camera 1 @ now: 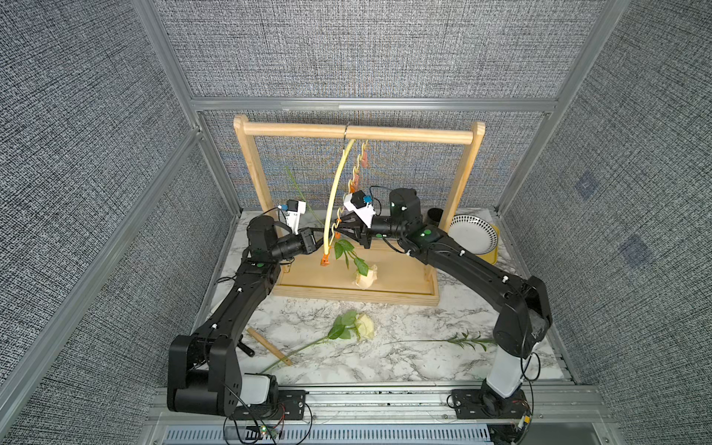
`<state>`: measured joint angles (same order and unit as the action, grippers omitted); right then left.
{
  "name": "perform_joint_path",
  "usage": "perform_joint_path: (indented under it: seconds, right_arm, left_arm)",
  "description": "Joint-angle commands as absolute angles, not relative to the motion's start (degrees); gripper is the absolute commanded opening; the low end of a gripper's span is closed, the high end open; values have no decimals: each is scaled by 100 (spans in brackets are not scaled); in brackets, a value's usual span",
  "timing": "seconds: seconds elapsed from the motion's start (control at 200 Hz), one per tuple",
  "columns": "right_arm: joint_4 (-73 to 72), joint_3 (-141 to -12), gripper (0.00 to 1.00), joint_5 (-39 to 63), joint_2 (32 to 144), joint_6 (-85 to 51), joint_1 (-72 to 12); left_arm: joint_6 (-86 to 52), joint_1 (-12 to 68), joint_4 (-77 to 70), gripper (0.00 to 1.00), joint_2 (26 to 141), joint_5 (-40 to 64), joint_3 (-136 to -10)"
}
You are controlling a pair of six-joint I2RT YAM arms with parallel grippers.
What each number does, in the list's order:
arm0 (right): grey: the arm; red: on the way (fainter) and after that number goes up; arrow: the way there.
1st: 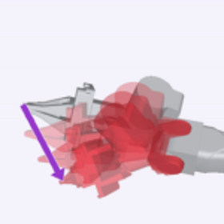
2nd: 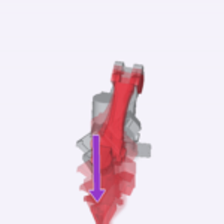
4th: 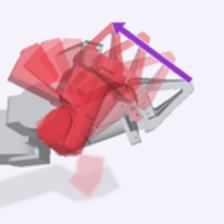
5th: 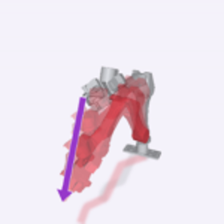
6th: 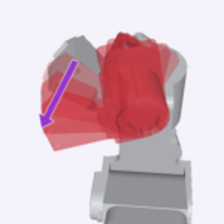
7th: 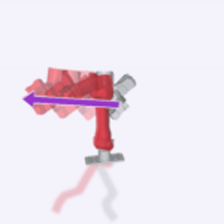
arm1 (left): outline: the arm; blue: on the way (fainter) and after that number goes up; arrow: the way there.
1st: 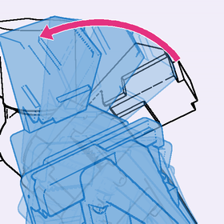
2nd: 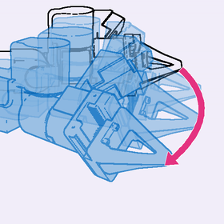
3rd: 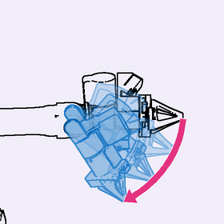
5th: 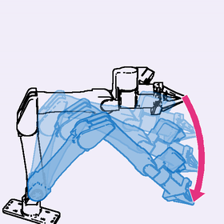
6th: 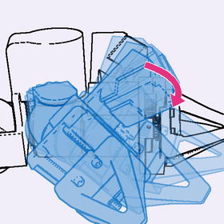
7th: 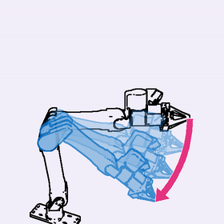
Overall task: Dry the flowers on a clothes hanger
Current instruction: Clamp the flower onto the hanger.
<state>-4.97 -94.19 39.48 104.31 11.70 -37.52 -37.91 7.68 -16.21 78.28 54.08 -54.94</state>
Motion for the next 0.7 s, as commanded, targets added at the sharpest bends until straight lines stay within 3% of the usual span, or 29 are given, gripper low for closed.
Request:
perform_joint_path:
  seconds: [0.0,0.696]
  right_arm:
    - [-811,-9415,21,4017,10432,1076,-3739]
    - [-855,-9432,21,4046,10539,1014,-3725]
  left_arm:
    - [-3808,754,-1915,2,7844,5488,-5562]
    - [-4087,756,-2303,2,7866,5620,-5537]
